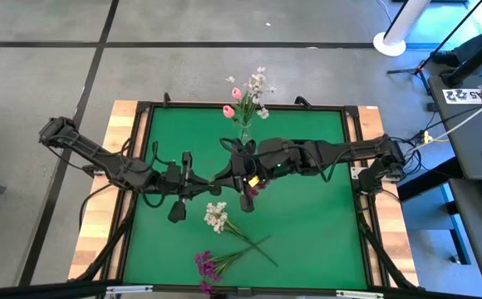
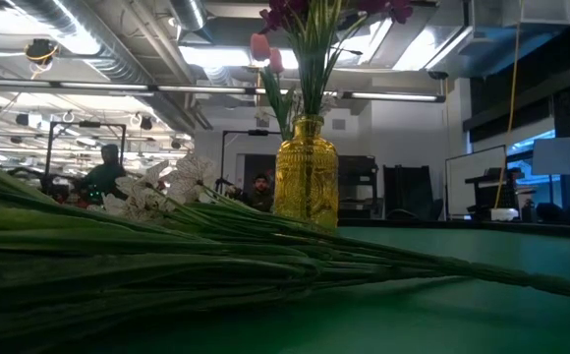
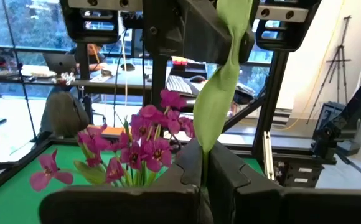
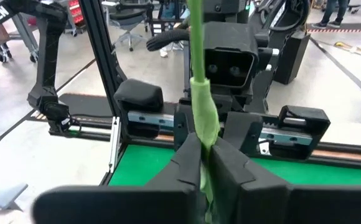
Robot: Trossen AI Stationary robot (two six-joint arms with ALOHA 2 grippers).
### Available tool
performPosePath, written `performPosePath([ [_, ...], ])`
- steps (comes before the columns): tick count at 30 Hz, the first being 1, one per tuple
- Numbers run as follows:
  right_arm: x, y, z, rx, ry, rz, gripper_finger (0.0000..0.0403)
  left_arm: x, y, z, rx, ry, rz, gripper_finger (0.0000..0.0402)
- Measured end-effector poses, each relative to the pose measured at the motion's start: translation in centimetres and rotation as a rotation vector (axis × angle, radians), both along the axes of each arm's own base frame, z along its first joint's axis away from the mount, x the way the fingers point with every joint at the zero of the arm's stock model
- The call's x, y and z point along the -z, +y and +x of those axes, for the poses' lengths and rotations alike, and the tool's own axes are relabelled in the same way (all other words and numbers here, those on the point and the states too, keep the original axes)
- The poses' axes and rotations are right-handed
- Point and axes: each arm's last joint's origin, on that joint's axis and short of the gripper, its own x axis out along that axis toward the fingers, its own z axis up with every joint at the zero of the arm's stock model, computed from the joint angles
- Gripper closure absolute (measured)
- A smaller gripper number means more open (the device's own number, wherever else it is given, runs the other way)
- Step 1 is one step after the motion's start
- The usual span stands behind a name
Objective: Sort flowers into vase by color
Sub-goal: Put the black flower into the yellow transparent vase
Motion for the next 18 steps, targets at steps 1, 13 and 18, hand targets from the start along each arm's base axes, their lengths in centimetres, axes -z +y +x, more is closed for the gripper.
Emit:
performPosePath([
  [1, 0.0, 0.0, -0.1, -0.001, 0.006, -0.001, 0.0367, 0.0, 0.0, 0.0, -0.001, 0.004, -0.003, 0.0398],
  [13, -1.9, -0.8, -3.9, 0.017, 0.099, -0.056, 0.0226, 0.4, 0.1, -0.9, -0.064, 0.072, 0.006, 0.0401],
  [18, -3.4, -1.6, -7.3, 0.068, 0.16, -0.076, 0.0205, 0.1, 0.3, -2.5, -0.093, 0.107, -0.011, 0.0401],
])
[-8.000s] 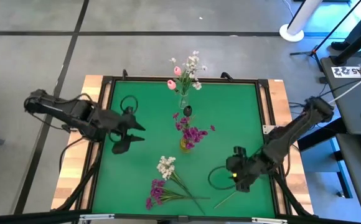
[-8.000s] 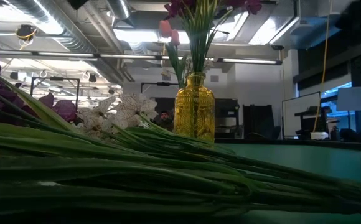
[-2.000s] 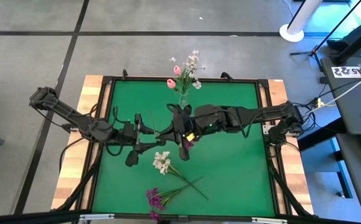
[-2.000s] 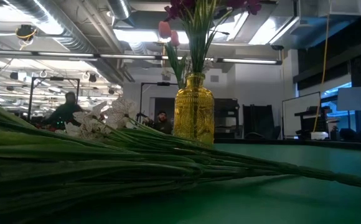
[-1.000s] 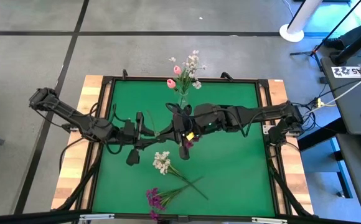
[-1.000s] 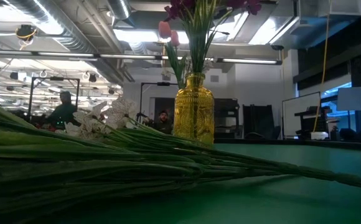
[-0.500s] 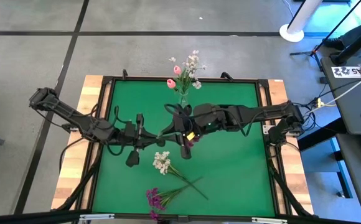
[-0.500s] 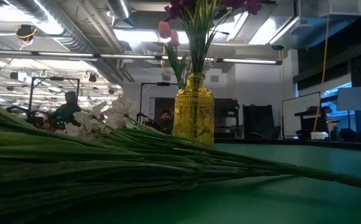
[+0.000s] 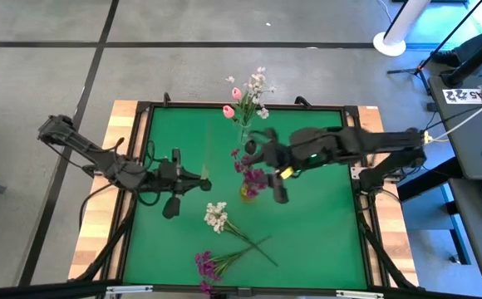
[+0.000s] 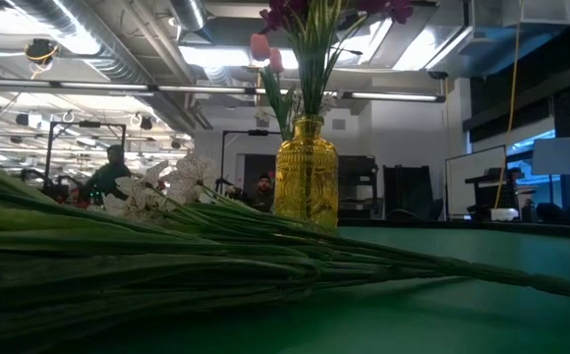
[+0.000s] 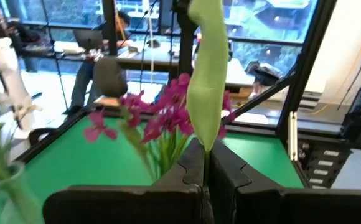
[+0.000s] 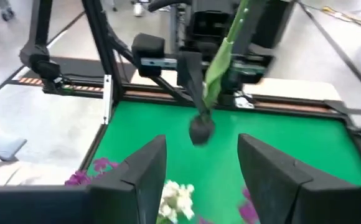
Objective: Sort flowers into vase by color
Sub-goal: Put the black flower into the yellow transparent vase
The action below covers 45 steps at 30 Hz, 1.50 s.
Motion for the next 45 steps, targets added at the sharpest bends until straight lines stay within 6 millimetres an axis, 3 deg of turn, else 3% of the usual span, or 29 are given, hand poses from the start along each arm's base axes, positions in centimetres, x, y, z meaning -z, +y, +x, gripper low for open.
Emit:
performPosePath([
  [5, -1.8, -0.1, -3.0, -0.034, -0.026, -0.032, 0.0203, 0.6, 0.5, -1.4, -0.03, 0.085, -0.075, 0.0401],
  [11, -2.5, 2.5, -3.6, -0.203, -0.137, -0.204, 0.0203, 2.1, 0.8, -2.4, -0.002, 0.242, -0.244, 0.0401],
  [15, -0.5, 4.3, -1.8, -0.188, -0.082, -0.416, 0.0203, 2.8, 0.6, -2.7, 0.051, 0.341, -0.366, 0.0401],
  [26, 8.4, 7.7, 6.6, -0.078, 0.119, -1.069, 0.0203, 3.1, 0.1, -2.9, 0.185, 0.448, -0.559, 0.0401],
  [32, 9.6, 8.9, 8.9, -0.015, 0.076, -1.304, 0.0203, 3.1, 0.0, -2.9, 0.204, 0.449, -0.573, 0.0401],
  [37, 10.0, 8.8, 9.2, 0.032, 0.141, -1.414, 0.0203, 2.7, -0.1, -2.7, 0.22, 0.418, -0.586, 0.0401],
  [45, 10.3, 8.6, 9.1, 0.039, 0.195, -1.452, 0.0203, 1.9, -0.4, -2.4, 0.3, 0.355, -0.627, 0.0401],
])
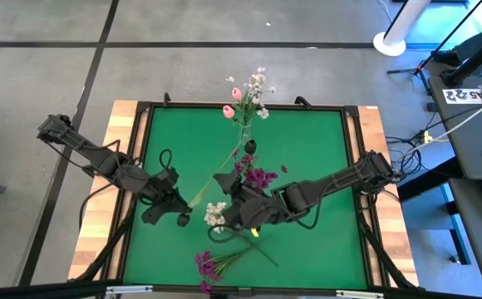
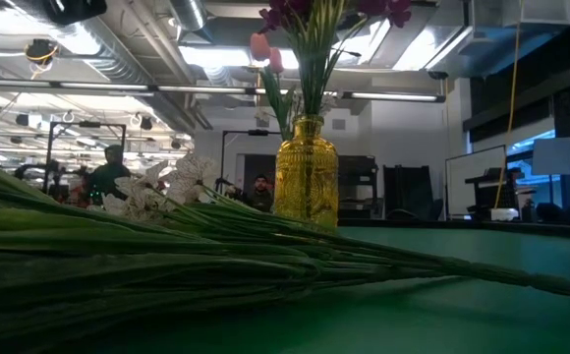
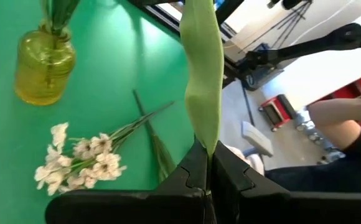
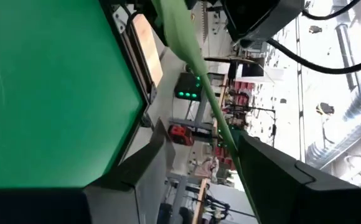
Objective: Sort flowers into vase by color
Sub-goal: Put the black flower into the yellow transparent vase
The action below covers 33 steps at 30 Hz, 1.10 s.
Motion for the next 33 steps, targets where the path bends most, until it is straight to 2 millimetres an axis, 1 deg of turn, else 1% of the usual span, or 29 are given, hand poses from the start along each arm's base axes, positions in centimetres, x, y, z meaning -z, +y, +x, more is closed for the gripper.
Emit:
performPosePath([
  [7, 0.0, -0.1, 0.0, 0.01, 0.014, -0.04, 0.0204, 0.0, 0.0, 0.0, 0.001, -0.001, -0.001, 0.0401],
  [11, -0.1, -0.6, 0.2, 0.023, 0.011, -0.04, 0.0217, 0.0, 0.0, 0.0, 0.001, 0.0, 0.0, 0.0401],
  [18, -0.1, -1.6, 0.5, 0.056, 0.009, -0.044, 0.0257, 0.1, -0.1, 0.0, 0.017, 0.007, -0.004, 0.0401],
  [33, -0.1, -1.4, 0.4, 0.057, 0.007, -0.046, 0.0359, 0.1, -0.1, 0.0, 0.018, 0.012, -0.001, 0.0401],
])
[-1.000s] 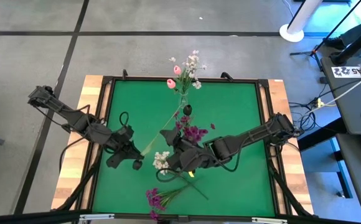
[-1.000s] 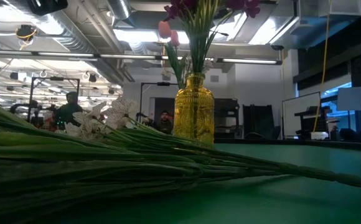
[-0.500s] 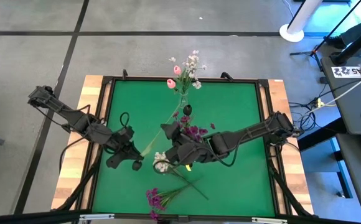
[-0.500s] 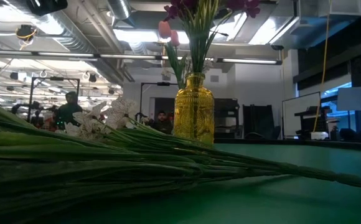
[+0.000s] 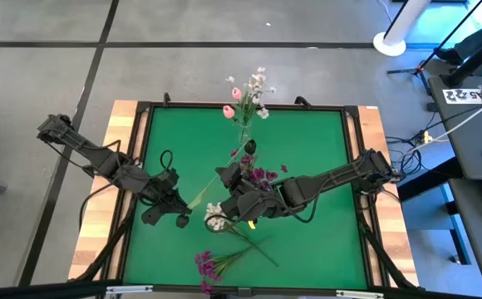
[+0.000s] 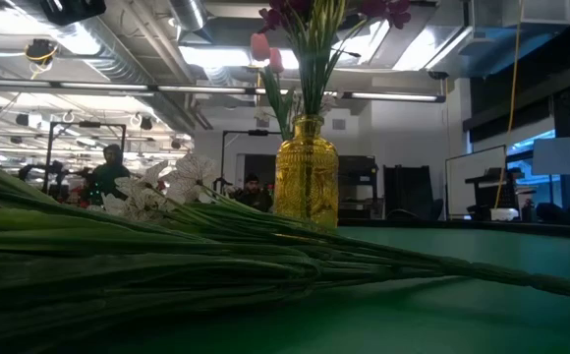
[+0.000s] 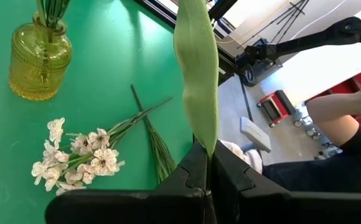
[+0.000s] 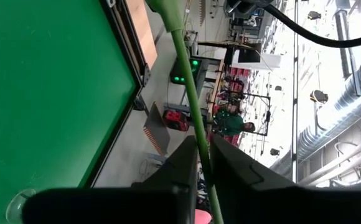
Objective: Sort flowers into vase by color
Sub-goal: Put the black flower into the yellow transparent vase
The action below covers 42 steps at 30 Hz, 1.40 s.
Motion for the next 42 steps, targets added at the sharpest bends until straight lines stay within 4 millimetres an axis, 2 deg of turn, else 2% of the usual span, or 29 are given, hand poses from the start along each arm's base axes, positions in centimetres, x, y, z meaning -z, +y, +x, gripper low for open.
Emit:
performPosePath([
  [12, 0.1, 0.0, 0.0, 0.0, 0.002, 0.0, 0.0397, 0.2, 0.0, -0.1, 0.01, 0.007, 0.032, 0.0399],
  [23, 0.0, -0.2, -0.1, 0.059, 0.003, -0.044, 0.0396, -0.2, 0.2, -0.3, 0.009, -0.002, 0.029, 0.031],
  [26, 0.0, -0.2, -0.1, 0.066, 0.003, -0.049, 0.0396, -1.4, 0.3, -0.5, 0.013, -0.029, 0.025, 0.0294],
  [30, 0.0, -0.2, -0.1, 0.074, 0.0, -0.053, 0.0396, -4.2, 0.5, -0.9, 0.036, -0.128, 0.048, 0.0282],
  [37, -0.3, -0.3, -0.1, 0.111, -0.034, -0.055, 0.0395, -8.5, 1.1, -1.8, 0.06, -0.288, 0.221, 0.0271],
  [42, -1.0, -0.3, -0.1, 0.122, -0.084, -0.038, 0.0395, -10.4, 1.5, -2.3, 0.061, -0.362, 0.301, 0.026],
])
